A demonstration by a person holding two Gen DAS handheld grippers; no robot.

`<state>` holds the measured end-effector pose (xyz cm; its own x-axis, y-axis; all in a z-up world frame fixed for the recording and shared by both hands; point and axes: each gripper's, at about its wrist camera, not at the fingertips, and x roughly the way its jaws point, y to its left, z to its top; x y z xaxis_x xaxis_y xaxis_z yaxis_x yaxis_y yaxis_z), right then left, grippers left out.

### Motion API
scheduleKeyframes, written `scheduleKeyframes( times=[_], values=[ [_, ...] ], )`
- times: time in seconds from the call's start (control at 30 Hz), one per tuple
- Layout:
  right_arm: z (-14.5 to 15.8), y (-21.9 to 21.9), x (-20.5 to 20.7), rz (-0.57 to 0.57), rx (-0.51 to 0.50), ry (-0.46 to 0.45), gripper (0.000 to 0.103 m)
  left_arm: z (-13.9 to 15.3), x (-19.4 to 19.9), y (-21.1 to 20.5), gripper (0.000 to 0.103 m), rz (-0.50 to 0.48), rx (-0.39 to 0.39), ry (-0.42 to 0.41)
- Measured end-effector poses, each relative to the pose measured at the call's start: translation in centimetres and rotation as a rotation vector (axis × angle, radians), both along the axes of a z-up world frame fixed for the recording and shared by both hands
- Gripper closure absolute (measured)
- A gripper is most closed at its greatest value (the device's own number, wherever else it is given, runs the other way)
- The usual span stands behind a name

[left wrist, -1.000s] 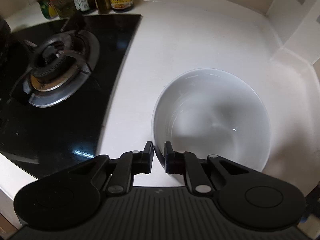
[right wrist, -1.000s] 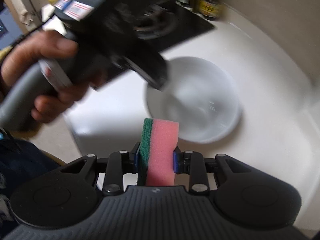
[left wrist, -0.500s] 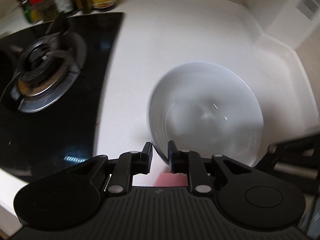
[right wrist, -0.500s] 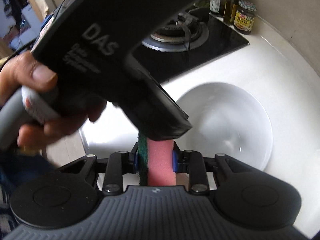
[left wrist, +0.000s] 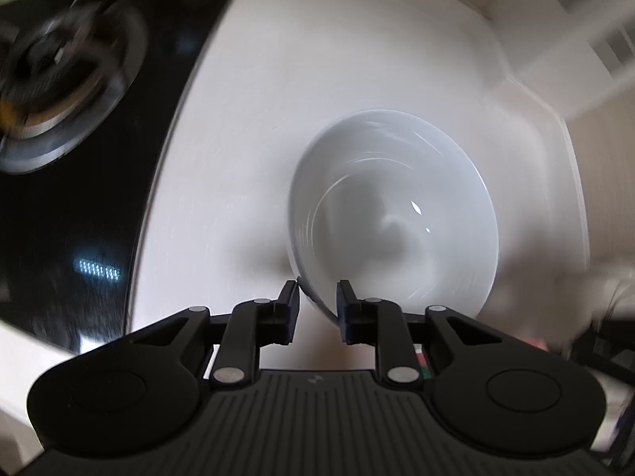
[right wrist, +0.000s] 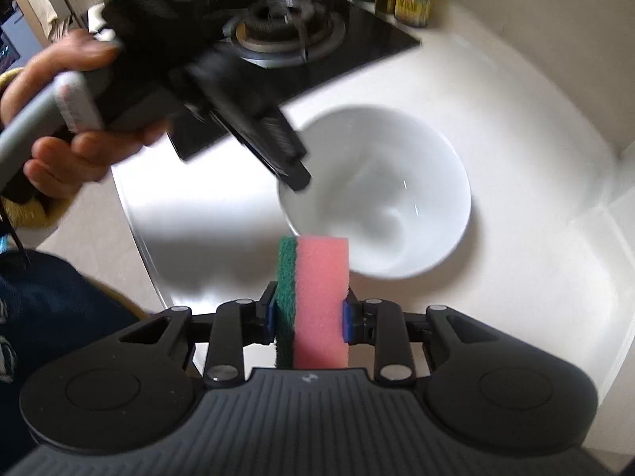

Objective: Clean bowl

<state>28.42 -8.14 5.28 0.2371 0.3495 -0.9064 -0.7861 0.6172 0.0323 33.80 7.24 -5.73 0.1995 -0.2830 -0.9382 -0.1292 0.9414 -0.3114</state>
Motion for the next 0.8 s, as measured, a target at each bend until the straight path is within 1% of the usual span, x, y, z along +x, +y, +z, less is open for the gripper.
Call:
scheduleKeyframes(
  times=[0.07,0.17,0.3,0.4,0.53,0.6,0.67,0.8],
  values=[
    [-0.4,1.6,0.0,-0.007,0.075,-0.014,0.078,0.1,0.2,0.7,0.09,0.057,0.014,0.009],
    [-1.0,3.0,0.3,0.004,0.127,-0.021,0.078,0.2,0.4,1.2,0.092,0.087,0.022,0.023],
    [-1.1,4.7,0.8,0.013,0.173,-0.059,0.078,0.3,0.3,1.0,0.091,0.065,0.035,0.013],
    [-1.3,4.9,1.8,0.045,0.18,-0.034,0.078,0.5,0.2,0.9,0.089,0.042,0.038,0.003],
    [-0.9,3.4,2.9,0.095,0.169,0.031,0.078,0.0,0.4,1.4,0.084,0.007,0.008,0.004],
    [-0.9,2.6,3.0,0.14,0.135,0.043,0.078,0.0,0.5,1.1,0.083,-0.009,0.005,0.0],
    [-0.8,1.7,3.2,0.198,0.074,0.053,0.078,0.0,0.4,0.9,0.082,-0.037,0.009,-0.003],
    [-1.0,0.4,3.5,0.255,-0.018,0.058,0.078,0.1,0.3,0.7,0.078,-0.075,0.007,0.001]
  ],
)
